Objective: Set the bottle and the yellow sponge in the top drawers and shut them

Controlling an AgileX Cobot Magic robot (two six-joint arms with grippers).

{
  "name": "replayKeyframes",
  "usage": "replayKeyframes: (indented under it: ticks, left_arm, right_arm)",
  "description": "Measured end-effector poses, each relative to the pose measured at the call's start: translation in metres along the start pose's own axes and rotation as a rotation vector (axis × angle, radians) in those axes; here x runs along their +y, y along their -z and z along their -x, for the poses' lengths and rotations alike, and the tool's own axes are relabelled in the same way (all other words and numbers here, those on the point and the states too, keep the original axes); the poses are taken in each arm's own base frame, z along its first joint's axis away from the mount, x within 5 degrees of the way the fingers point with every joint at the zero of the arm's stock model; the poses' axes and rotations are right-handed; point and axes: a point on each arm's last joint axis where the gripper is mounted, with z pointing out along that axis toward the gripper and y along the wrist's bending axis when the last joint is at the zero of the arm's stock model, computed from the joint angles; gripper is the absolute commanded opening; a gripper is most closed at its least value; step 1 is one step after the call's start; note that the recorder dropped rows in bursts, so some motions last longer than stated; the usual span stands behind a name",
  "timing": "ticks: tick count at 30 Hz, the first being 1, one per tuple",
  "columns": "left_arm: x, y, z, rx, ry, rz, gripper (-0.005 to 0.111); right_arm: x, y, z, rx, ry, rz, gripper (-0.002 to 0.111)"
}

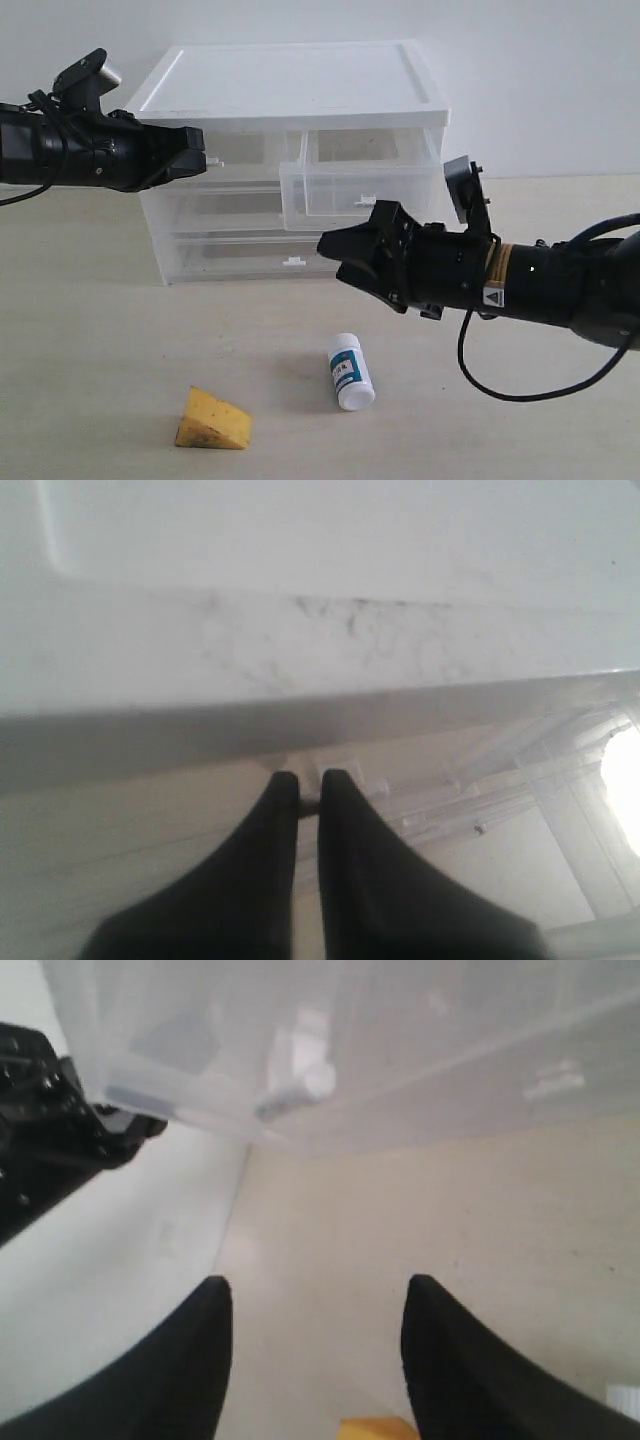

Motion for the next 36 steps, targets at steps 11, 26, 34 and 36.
replayKeyframes:
  ticks: [11, 26, 34, 36]
  left_arm:
    - [0.0, 0.0, 0.0, 0.0, 0.01, 0.0, 0.004]
    - [0.0, 0.0, 0.0, 0.0, 0.01, 0.0, 0.004]
    - [0.0, 0.0, 0.0, 0.0, 0.01, 0.0, 0.004]
    - [0.0, 0.0, 0.0, 0.0, 0.01, 0.0, 0.004]
  right_arm:
    - [-0.015, 0.006, -0.025, 0.162, 0.177, -0.11, 0.045]
    - [-0.028, -0.006, -0.04, 0.227, 0.585, -0.378, 0.045]
    - [-0.023, -0.017, -0.043, 0.254, 0.649, -0.438, 0.045]
    - [-0.02, -0.021, -0.046, 0.254, 0.665, -0.443, 0.045]
